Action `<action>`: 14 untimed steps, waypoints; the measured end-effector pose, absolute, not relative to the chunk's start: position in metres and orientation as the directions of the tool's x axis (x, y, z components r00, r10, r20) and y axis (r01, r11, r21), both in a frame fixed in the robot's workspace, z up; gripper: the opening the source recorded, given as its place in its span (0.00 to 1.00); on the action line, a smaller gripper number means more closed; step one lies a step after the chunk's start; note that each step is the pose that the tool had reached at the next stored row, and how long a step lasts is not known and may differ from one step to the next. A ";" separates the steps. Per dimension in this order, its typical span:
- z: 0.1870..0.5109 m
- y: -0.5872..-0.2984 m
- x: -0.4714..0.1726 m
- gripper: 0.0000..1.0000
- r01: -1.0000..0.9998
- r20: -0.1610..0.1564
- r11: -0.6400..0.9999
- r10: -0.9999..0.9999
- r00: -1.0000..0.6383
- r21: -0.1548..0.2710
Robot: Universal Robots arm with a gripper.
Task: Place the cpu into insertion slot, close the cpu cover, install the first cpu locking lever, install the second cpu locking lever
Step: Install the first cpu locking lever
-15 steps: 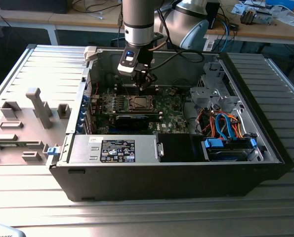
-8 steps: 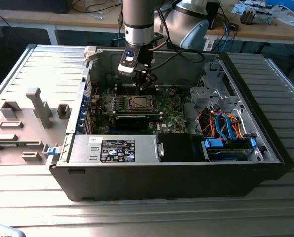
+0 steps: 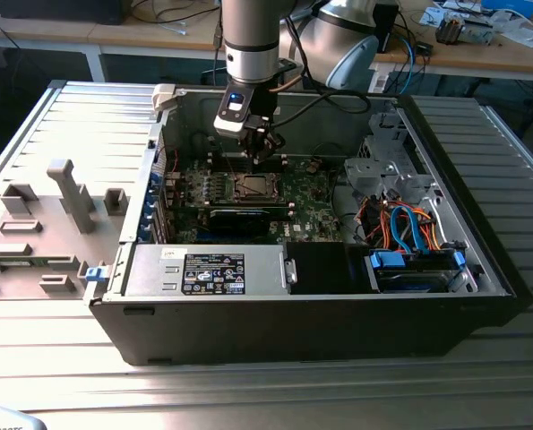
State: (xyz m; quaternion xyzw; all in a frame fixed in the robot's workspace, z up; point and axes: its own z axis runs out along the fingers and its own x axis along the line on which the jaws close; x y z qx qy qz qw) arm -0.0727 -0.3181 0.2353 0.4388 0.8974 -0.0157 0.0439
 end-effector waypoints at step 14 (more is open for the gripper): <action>0.235 -0.318 -0.073 0.11 0.782 -0.093 0.623 0.779 -0.620 0.010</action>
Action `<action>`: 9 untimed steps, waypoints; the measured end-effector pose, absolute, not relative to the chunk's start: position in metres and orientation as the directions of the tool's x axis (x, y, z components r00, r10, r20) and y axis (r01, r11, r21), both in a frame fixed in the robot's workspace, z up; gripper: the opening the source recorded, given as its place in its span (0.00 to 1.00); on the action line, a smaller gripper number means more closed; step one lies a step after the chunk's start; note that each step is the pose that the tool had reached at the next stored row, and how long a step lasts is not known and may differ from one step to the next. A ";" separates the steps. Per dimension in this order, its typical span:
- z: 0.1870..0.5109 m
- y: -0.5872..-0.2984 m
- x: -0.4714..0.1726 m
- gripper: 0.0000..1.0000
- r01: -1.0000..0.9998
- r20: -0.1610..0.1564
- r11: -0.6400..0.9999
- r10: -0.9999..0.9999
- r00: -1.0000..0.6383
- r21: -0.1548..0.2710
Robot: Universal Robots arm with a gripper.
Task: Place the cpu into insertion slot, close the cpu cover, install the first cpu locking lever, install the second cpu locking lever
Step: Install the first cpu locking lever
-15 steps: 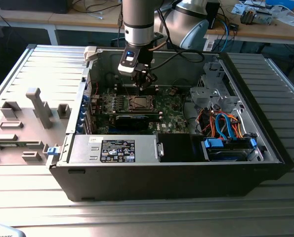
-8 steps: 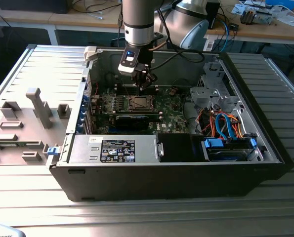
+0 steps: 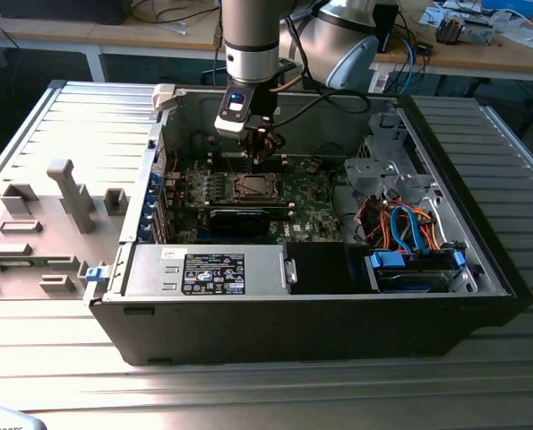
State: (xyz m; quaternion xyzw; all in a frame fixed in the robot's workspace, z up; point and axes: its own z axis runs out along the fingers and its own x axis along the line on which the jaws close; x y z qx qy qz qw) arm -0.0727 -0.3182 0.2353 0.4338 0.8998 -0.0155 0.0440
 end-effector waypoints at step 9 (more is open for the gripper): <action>0.235 -0.318 -0.073 0.11 0.773 -0.093 0.634 0.770 -0.631 0.010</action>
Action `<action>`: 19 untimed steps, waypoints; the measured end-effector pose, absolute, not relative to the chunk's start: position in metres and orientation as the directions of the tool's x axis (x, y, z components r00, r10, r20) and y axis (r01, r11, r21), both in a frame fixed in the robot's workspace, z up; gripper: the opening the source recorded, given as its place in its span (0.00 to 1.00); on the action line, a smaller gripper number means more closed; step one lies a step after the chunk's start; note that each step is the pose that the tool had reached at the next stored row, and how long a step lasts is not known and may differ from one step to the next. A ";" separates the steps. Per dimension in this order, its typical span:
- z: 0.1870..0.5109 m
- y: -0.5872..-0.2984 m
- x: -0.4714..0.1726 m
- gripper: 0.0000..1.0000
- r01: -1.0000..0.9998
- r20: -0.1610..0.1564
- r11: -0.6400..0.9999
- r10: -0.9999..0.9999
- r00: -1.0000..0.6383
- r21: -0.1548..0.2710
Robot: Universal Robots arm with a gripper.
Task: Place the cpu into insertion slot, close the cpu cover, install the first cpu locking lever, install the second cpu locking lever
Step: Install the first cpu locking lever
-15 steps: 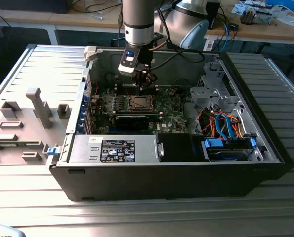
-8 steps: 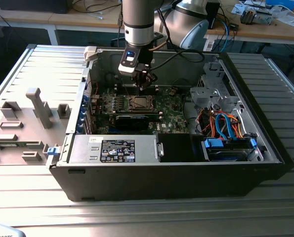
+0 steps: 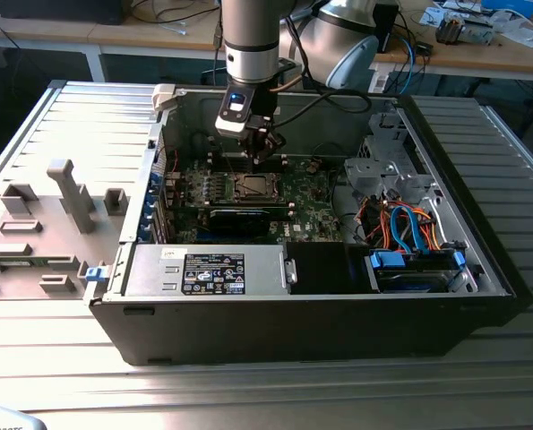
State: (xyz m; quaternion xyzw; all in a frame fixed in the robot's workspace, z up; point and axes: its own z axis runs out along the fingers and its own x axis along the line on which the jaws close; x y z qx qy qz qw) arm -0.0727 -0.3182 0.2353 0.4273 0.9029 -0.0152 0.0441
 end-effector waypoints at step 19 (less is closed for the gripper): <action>0.235 -0.318 -0.073 0.11 0.758 -0.093 0.652 0.755 -0.649 0.010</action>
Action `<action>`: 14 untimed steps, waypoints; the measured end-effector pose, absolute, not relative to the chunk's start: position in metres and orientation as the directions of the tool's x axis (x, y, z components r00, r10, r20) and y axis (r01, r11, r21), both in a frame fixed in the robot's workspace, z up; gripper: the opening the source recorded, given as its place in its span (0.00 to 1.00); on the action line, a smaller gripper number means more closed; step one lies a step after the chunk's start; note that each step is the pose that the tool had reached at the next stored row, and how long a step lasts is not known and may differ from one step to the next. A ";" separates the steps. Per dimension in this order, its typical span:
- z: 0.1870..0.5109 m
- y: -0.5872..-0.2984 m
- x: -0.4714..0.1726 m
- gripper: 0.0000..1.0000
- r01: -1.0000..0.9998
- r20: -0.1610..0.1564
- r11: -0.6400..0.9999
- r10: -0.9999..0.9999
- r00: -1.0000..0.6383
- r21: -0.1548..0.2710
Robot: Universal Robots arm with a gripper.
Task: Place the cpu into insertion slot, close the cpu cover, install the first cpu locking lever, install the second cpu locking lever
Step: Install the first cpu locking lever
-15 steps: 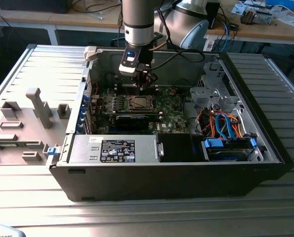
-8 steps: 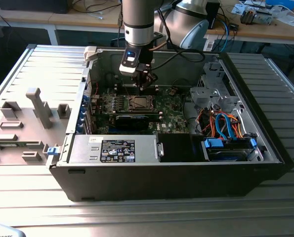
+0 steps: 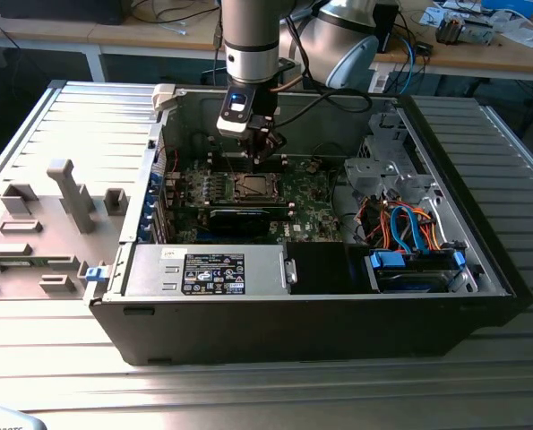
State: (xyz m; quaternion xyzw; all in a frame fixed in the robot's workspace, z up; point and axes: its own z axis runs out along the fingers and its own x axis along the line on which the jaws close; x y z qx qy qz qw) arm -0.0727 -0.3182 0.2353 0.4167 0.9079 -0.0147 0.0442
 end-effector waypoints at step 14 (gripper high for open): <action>0.235 -0.318 -0.073 0.11 0.751 -0.093 0.660 0.748 -0.657 0.010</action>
